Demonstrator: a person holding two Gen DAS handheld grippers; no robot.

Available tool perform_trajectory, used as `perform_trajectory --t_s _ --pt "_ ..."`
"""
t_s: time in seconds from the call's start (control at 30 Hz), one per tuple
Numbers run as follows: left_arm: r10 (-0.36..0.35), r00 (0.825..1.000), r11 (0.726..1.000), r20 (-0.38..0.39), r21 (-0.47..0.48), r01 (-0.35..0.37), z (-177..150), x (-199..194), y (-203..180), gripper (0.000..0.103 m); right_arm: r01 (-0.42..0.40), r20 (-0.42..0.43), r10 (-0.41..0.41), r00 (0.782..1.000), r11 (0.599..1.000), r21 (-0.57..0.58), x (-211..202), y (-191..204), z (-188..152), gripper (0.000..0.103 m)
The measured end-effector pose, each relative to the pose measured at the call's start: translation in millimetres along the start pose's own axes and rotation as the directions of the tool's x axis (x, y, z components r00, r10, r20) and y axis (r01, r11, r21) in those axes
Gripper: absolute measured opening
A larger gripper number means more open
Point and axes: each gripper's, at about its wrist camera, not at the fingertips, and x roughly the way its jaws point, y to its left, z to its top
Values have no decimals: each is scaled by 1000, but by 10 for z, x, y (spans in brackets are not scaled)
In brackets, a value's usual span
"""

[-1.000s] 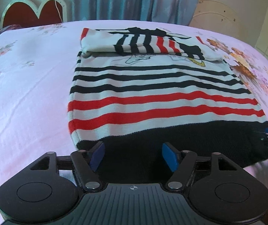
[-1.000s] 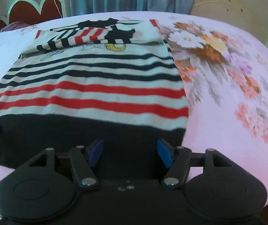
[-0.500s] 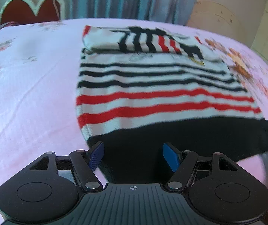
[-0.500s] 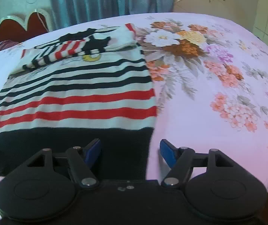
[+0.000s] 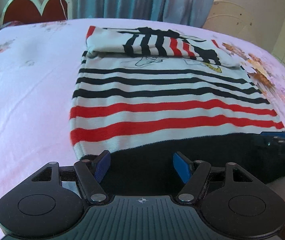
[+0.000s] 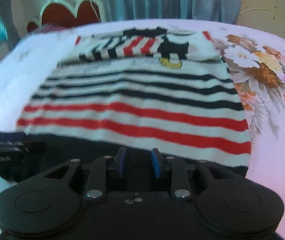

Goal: Fold small clothes
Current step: 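Move both tools to the black hem band of the sweater, then grasp the black hem with both grippers and lift it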

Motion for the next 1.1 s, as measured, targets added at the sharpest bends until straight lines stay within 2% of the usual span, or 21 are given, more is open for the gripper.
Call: perform_trajectory --t_s 0.13,0.2,0.23,0.4,0.6,0.73,0.83,0.9,0.93,1.03,1.1 --pt "21 1000 1000 -12 -14 -21 6 -65 49 69 55 -9 -55 998 998 7 -53 -191 -79 34" --pt "25 1000 999 -18 -30 -26 13 -82 70 69 90 -5 -90 996 996 15 -120 -319 -94 55" --pt "29 999 999 -20 -32 -29 16 -85 73 69 112 -2 -112 994 993 22 -152 -390 -101 57" --pt "42 999 999 -28 -21 -43 23 -113 57 69 169 -26 -168 985 982 81 -239 -697 -168 58" --pt "85 995 995 -42 -43 -87 -10 -156 141 70 158 -56 -152 987 978 136 -238 -806 -251 61" --pt "37 997 994 -70 -101 -44 -65 -134 252 69 138 -66 -129 989 978 158 -233 -813 -261 61" --pt "-7 996 991 -84 -130 -4 -85 -143 265 68 117 -80 -105 991 980 158 -226 -790 -247 54" --pt "-35 995 989 -97 -149 20 -91 -143 268 49 106 -85 -93 992 981 160 -227 -770 -242 45" --pt "-44 994 988 -102 -154 28 -91 -142 272 46 99 -89 -85 992 982 164 -223 -765 -237 42" --pt "-92 987 978 -132 -198 65 -60 -130 327 26 71 -101 -53 993 981 179 -224 -772 -220 30" --pt "-137 979 968 -151 -230 101 -45 -110 364 10 39 -113 -17 993 979 198 -225 -795 -211 16"
